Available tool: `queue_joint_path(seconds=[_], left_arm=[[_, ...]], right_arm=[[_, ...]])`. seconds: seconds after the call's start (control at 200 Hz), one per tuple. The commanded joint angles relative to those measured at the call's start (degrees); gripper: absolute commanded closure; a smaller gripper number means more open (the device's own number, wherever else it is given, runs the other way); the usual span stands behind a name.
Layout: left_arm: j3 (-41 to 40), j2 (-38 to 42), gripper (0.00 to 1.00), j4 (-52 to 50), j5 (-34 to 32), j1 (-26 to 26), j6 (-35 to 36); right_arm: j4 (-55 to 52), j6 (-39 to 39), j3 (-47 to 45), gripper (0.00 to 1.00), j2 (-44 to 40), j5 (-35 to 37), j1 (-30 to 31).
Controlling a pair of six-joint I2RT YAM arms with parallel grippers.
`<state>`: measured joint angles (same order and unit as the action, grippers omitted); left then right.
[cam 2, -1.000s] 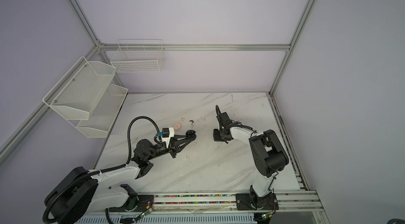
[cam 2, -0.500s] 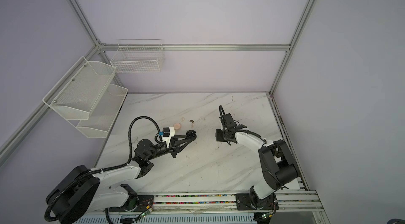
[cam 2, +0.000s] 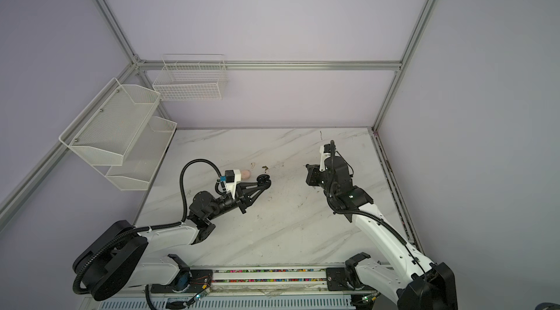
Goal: Insert wireless bluetooth earbuds into charging case
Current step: Pick up the wireless bluetooth earbud from the center of the table, then insert the wireless bluetooth earbud into the charging case.
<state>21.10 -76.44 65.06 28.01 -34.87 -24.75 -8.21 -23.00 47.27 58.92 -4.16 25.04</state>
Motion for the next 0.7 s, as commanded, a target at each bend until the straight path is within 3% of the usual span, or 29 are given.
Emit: queue_joint_path(seconds=[0.0,0.3,0.475,0.695], left_arm=[[6.49,0.72,1.0,2.02,-0.08,-0.28,-0.39],[9.23,2.29,1.0,-0.85,1.14,-0.46,4.01],[12.55,-0.19,1.0,0.76,2.8,-0.5,3.93],[16.24,-2.19,1.0,1.03,4.77,-0.72,3.67]], right_arm=[[2.05,0.75,1.33,1.0,-2.35,-2.66,-0.25],[8.08,-0.55,1.81,1.0,-8.83,-9.99,1.14],[11.3,-1.35,3.58,1.0,-9.8,-7.74,5.48],[17.68,3.29,3.86,1.0,-7.09,-0.81,15.61]])
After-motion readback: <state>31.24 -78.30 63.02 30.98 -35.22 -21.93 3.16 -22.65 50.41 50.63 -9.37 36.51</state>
